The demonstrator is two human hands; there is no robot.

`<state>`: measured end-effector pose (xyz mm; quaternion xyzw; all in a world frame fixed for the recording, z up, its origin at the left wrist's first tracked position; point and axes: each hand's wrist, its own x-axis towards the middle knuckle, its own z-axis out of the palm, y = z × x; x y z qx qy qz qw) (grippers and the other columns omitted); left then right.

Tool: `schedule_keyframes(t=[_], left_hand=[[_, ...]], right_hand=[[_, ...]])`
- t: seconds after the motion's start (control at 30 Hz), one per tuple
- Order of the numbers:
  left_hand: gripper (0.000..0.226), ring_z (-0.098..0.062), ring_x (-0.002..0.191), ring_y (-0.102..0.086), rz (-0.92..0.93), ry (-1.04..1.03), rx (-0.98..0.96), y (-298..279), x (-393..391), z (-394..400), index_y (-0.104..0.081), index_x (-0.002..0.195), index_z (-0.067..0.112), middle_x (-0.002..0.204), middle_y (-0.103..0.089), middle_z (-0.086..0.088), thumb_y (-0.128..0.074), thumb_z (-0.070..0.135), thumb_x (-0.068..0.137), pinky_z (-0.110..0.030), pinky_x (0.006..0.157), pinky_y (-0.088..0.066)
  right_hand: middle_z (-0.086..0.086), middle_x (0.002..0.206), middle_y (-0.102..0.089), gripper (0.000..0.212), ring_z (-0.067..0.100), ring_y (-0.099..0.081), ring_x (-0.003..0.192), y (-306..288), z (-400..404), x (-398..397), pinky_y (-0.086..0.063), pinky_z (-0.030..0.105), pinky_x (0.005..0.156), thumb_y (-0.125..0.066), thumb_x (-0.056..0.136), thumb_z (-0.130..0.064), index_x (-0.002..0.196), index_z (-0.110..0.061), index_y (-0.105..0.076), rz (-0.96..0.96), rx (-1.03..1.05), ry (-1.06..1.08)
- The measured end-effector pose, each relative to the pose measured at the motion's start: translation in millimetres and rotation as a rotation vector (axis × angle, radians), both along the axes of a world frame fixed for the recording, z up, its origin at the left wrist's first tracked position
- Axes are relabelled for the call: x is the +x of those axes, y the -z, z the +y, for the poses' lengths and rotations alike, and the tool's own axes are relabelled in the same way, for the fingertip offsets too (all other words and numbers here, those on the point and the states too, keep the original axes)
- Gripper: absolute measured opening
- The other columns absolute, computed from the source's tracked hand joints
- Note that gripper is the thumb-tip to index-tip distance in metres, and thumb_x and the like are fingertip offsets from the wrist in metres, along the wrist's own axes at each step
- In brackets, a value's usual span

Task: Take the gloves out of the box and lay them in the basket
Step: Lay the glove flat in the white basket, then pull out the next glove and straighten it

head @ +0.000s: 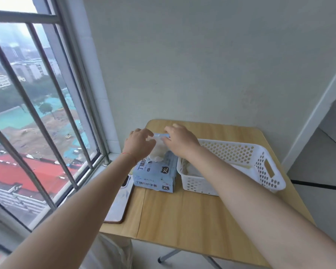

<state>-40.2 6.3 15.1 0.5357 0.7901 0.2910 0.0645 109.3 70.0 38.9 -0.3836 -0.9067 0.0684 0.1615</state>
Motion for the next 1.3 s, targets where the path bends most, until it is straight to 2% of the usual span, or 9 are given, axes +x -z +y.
schedule_keyframes(t=[0.07, 0.2, 0.4, 0.53, 0.67, 0.87, 1.1, 1.2, 1.3], left_hand=[[0.033, -0.026, 0.118, -0.050, -0.020, -0.010, -0.029, 5.2, -8.2, -2.9, -0.063, 0.122, 0.020, 0.121, -0.058, -0.007, -0.055, 0.019, 0.089, -0.035, 0.097, -0.041], [0.040, -0.025, 0.115, -0.056, -0.119, -0.061, -0.060, 10.5, -19.4, -1.6, -0.056, 0.131, 0.014, 0.126, -0.061, -0.009, -0.053, 0.018, 0.092, -0.029, 0.089, -0.041], [0.021, -0.025, 0.094, -0.063, -0.156, -0.127, 0.022, 9.9, -26.9, -0.8, -0.073, 0.099, 0.013, 0.103, -0.071, -0.006, -0.054, 0.017, 0.091, -0.035, 0.082, -0.054], [0.017, -0.022, 0.094, -0.061, -0.246, -0.161, 0.174, -1.5, -25.0, 0.2, -0.068, 0.099, 0.016, 0.102, -0.068, -0.002, -0.052, 0.018, 0.092, -0.030, 0.078, -0.048], [0.021, -0.015, 0.096, -0.056, -0.328, -0.095, 0.246, -15.5, -16.5, 2.1, -0.067, 0.108, 0.016, 0.107, -0.064, 0.002, -0.051, 0.017, 0.093, -0.026, 0.079, -0.039], [0.031, -0.014, 0.102, -0.056, -0.325, 0.011, 0.194, -17.9, -9.7, 9.3, -0.065, 0.121, 0.022, 0.118, -0.062, 0.000, -0.052, 0.014, 0.094, -0.024, 0.080, -0.041], [0.035, -0.022, 0.087, -0.058, -0.282, -0.011, -0.014, 1.0, -18.8, 12.2, -0.065, 0.118, 0.018, 0.113, -0.067, -0.008, -0.070, 0.020, 0.084, -0.027, 0.072, -0.043], [0.038, -0.020, 0.084, -0.058, -0.288, -0.001, -0.064, 9.6, -21.6, 10.4, -0.064, 0.118, 0.019, 0.113, -0.064, -0.006, -0.074, 0.021, 0.081, -0.025, 0.063, -0.044], [0.039, -0.017, 0.079, -0.058, -0.296, 0.027, -0.057, 12.2, -22.3, 8.5, -0.063, 0.119, 0.020, 0.109, -0.064, -0.006, -0.074, 0.023, 0.082, -0.021, 0.057, -0.041]], right_hand=[[0.006, 0.116, -0.056, 0.033, 0.026, -0.050, 0.109, 3.7, 3.2, -9.2, -0.043, 0.036, 0.081, -0.040, 0.100, -0.032, 0.117, -0.012, -0.060, -0.037, -0.007, -0.014], [0.001, 0.105, -0.065, 0.023, 0.022, -0.059, 0.096, 9.1, 6.8, -16.4, -0.045, 0.031, 0.075, -0.048, 0.095, -0.020, 0.098, -0.015, -0.070, 0.018, 0.004, -0.018], [-0.003, 0.090, -0.058, 0.005, 0.015, -0.055, 0.080, -4.1, 13.0, -16.7, -0.043, 0.026, 0.066, -0.056, 0.089, -0.017, 0.086, -0.018, -0.060, 0.384, -0.077, 0.086], [-0.006, 0.082, -0.059, 0.007, 0.011, -0.057, 0.074, -17.4, 19.2, -17.6, -0.045, 0.021, 0.064, -0.053, 0.093, -0.018, 0.088, -0.017, -0.058, 0.651, -0.301, 0.135], [0.000, 0.075, -0.066, 0.016, 0.015, -0.065, 0.069, -23.4, 21.2, -15.6, -0.054, 0.034, 0.071, -0.049, 0.095, -0.017, 0.085, -0.015, -0.061, 0.873, -0.583, 0.178], [0.005, 0.093, -0.070, 0.019, 0.018, -0.069, 0.082, -30.3, 22.6, -11.1, -0.055, 0.036, 0.077, -0.045, 0.099, -0.021, 0.087, -0.018, -0.059, 0.913, -0.728, 0.128], [0.007, 0.090, -0.066, 0.017, 0.020, -0.066, 0.074, -38.2, 25.9, -4.9, -0.053, 0.035, 0.072, -0.043, 0.100, -0.019, 0.090, -0.016, -0.057, 1.061, -0.809, 0.173], [0.012, 0.091, -0.065, 0.015, 0.023, -0.063, 0.075, -35.1, 25.9, -4.1, -0.050, 0.034, 0.071, -0.046, 0.088, -0.025, 0.091, -0.014, -0.056, 0.926, -0.807, 0.228], [0.016, 0.094, -0.068, 0.038, 0.024, -0.059, 0.075, -31.8, 21.2, -7.5, -0.046, 0.033, 0.070, -0.052, 0.086, -0.047, 0.099, -0.012, -0.057, 0.688, -0.738, 0.217]])
